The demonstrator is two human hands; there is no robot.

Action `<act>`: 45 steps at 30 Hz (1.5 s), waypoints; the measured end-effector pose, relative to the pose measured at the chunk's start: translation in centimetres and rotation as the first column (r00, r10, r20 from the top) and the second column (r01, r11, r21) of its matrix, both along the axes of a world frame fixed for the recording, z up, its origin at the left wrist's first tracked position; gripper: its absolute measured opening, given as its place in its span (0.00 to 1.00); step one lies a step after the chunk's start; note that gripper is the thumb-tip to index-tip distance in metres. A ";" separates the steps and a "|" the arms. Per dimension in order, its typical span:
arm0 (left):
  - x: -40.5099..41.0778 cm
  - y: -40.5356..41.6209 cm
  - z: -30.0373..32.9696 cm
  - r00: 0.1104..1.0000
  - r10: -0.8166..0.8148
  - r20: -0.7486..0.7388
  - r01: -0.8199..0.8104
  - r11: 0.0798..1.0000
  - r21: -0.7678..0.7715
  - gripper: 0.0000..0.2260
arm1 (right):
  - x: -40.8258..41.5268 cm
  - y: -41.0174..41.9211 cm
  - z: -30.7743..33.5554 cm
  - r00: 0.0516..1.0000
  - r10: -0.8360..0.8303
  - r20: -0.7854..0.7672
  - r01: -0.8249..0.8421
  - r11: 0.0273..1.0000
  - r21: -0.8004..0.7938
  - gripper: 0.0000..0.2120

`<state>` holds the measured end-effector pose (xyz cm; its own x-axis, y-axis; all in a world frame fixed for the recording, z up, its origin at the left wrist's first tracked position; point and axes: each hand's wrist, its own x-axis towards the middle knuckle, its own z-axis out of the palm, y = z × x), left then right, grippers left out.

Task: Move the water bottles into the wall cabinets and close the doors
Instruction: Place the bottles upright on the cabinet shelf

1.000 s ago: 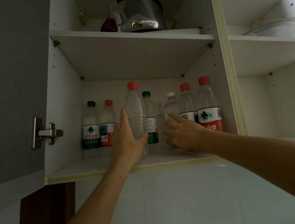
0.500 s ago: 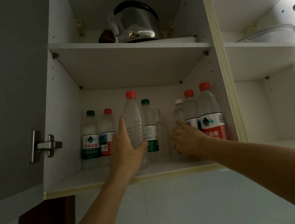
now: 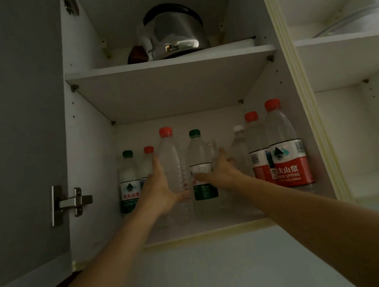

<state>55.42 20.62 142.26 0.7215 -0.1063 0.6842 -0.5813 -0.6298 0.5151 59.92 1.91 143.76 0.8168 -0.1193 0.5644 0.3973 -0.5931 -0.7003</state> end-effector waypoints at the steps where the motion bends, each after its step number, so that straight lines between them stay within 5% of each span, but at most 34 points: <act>1: 0.2 0.2 0.2 1.000 0.004 -0.021 -0.004 1.000 0.014 0.62 | 0.4 0.4 0.2 1.000 0.005 -0.015 -0.004 0.999 0.033 0.55; 10: 4.0 1.4 1.6 0.985 -0.071 -0.155 0.078 0.996 0.043 0.54 | 3.6 1.7 1.2 0.995 -0.075 -0.062 0.074 0.997 -0.014 0.69; 18: 8.3 0.7 3.2 0.958 0.061 -0.280 -0.011 0.984 0.178 0.34 | 4.2 1.7 0.6 0.976 -0.175 0.128 0.193 0.970 -0.148 0.54; 22: 9.3 -0.2 3.9 0.944 0.209 -0.255 -0.149 0.960 0.235 0.48 | 4.3 1.6 0.7 0.917 -0.316 0.245 0.377 0.888 -0.263 0.52; 26: 10.7 0.2 4.1 0.959 0.282 -0.010 -0.252 0.872 0.420 0.69 | 4.3 1.6 0.7 0.963 -0.163 0.216 0.211 0.951 -0.224 0.49; 31: 12.1 1.4 5.8 0.932 0.294 0.213 -0.363 0.710 0.604 0.66 | 3.8 1.4 0.6 0.968 -0.103 0.230 0.153 0.965 -0.211 0.43; 37: 13.3 1.8 5.2 0.934 0.215 0.287 -0.339 0.790 0.511 0.61 | 3.6 1.2 0.6 0.980 -0.051 0.193 0.092 0.973 -0.210 0.38; 45: 14.7 4.1 5.1 0.915 0.285 0.286 -0.400 0.737 0.545 0.62 | 3.3 2.3 0.6 0.998 -0.046 -0.047 0.028 0.947 -0.321 0.28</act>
